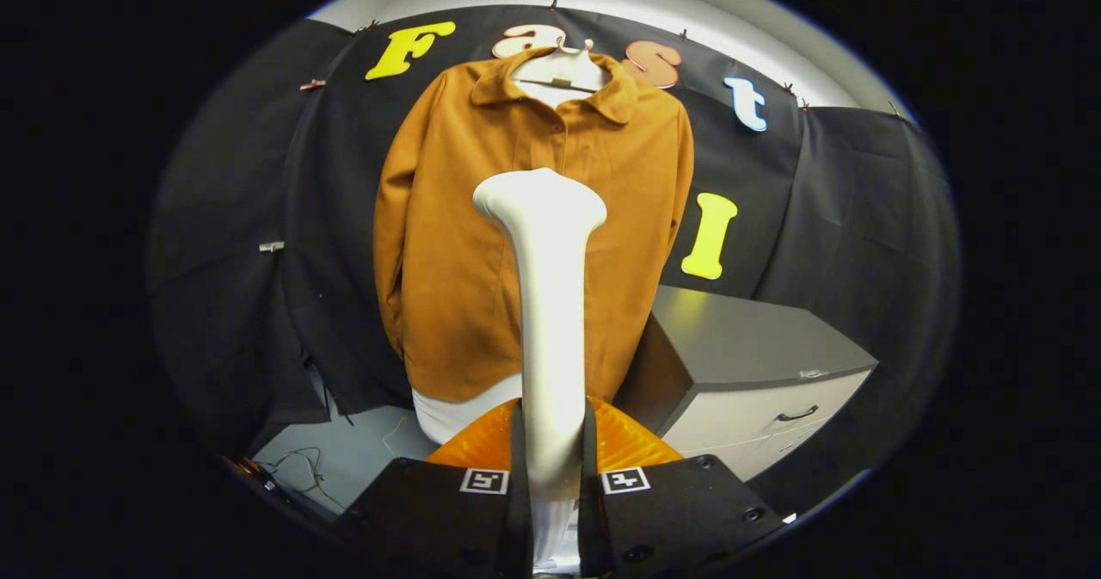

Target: Iron the clothes twice with a garment steamer, once on the left side and once on the right side.

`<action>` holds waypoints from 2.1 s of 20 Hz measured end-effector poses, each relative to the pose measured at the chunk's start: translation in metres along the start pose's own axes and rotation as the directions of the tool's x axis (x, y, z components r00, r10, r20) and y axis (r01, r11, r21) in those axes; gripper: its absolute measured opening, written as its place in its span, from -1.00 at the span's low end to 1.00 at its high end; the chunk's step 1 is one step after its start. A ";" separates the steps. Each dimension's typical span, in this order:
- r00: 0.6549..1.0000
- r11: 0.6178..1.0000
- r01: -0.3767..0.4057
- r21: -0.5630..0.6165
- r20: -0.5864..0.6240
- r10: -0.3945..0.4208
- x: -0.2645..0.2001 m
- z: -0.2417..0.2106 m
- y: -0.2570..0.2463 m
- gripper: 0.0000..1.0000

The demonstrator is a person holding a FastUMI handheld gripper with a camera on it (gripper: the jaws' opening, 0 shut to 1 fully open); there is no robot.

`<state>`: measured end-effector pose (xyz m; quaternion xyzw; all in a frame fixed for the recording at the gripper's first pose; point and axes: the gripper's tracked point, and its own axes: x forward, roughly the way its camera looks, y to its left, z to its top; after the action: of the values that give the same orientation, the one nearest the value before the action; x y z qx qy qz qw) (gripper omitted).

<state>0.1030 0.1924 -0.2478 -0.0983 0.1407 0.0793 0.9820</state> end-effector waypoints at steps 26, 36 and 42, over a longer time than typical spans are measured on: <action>0.965 0.992 0.041 0.117 0.253 -0.069 -0.092 0.158 -0.053 -0.52; 0.966 0.990 0.043 0.131 0.248 -0.075 -0.093 0.157 -0.057 -0.52; 0.965 0.991 0.040 0.130 0.254 -0.072 -0.091 0.158 -0.052 -0.52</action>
<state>0.0672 0.1639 -0.0637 -0.0303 0.0136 0.0548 0.9979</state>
